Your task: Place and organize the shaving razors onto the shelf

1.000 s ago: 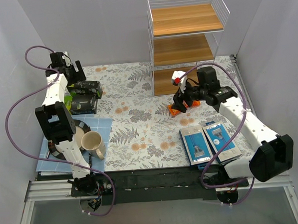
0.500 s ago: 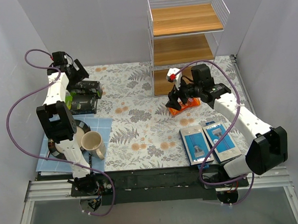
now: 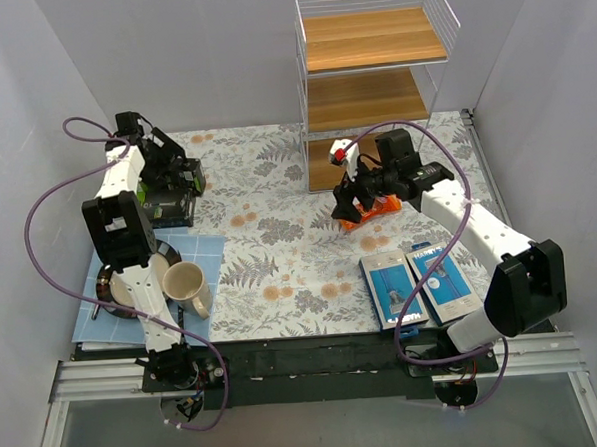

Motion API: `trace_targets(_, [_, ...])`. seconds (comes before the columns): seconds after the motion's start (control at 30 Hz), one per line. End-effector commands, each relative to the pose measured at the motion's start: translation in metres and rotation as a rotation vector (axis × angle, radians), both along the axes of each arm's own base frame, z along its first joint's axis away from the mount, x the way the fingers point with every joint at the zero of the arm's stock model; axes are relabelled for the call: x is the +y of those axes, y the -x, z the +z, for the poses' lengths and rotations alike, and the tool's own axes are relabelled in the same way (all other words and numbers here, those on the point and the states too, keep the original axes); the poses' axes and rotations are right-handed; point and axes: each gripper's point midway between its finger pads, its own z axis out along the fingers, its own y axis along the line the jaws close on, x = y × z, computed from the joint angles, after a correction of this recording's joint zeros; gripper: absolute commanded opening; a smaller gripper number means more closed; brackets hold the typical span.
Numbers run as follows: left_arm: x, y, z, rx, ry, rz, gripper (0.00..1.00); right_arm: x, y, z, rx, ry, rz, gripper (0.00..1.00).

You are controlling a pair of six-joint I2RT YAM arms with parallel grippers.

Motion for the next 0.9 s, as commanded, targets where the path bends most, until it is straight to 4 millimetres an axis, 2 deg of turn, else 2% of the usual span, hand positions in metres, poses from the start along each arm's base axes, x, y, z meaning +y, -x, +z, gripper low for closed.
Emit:
trace_targets(0.0, [-0.008,-0.009,-0.008,0.013,0.045,0.016,0.89,0.005,-0.009,0.012,-0.005,-0.005,0.000,0.80])
trace_targets(0.1, [-0.006,-0.012,-0.008,0.012,0.050,0.040,0.87,0.005,-0.011,0.010,-0.001,-0.001,-0.001,0.80])
trace_targets(0.2, [-0.016,-0.027,0.017,-0.073,0.092,0.006,0.87,0.007,-0.013,0.007,0.012,0.001,0.003,0.80])
trace_targets(0.27, [-0.018,-0.035,0.018,-0.091,0.063,-0.022,0.87,0.008,-0.014,0.006,0.019,-0.003,0.005,0.80])
trace_targets(0.33, [-0.020,-0.034,0.010,-0.076,0.067,-0.033,0.85,0.011,-0.017,0.005,0.029,-0.009,0.008,0.80])
trace_targets(0.37, [-0.023,-0.030,0.000,-0.051,0.075,-0.041,0.83,0.012,-0.018,0.004,0.034,-0.006,0.008,0.80])
trace_targets(0.47, [-0.032,-0.019,-0.015,-0.007,0.085,-0.072,0.72,0.013,-0.022,0.004,0.038,0.006,0.009,0.79])
trace_targets(0.53, [-0.044,-0.011,-0.020,0.016,0.106,-0.102,0.61,0.011,-0.023,0.002,0.032,0.016,0.010,0.79])
trace_targets(0.63, [-0.067,0.002,-0.025,0.042,0.144,-0.163,0.53,0.008,-0.021,-0.001,0.027,0.021,0.004,0.79])
trace_targets(0.8, [-0.113,0.036,-0.027,0.106,0.233,-0.261,0.51,0.003,-0.013,-0.001,0.016,0.020,-0.005,0.79])
trace_targets(0.87, [-0.134,0.060,-0.030,0.148,0.274,-0.293,0.49,0.000,-0.008,-0.002,0.015,0.026,-0.005,0.79])
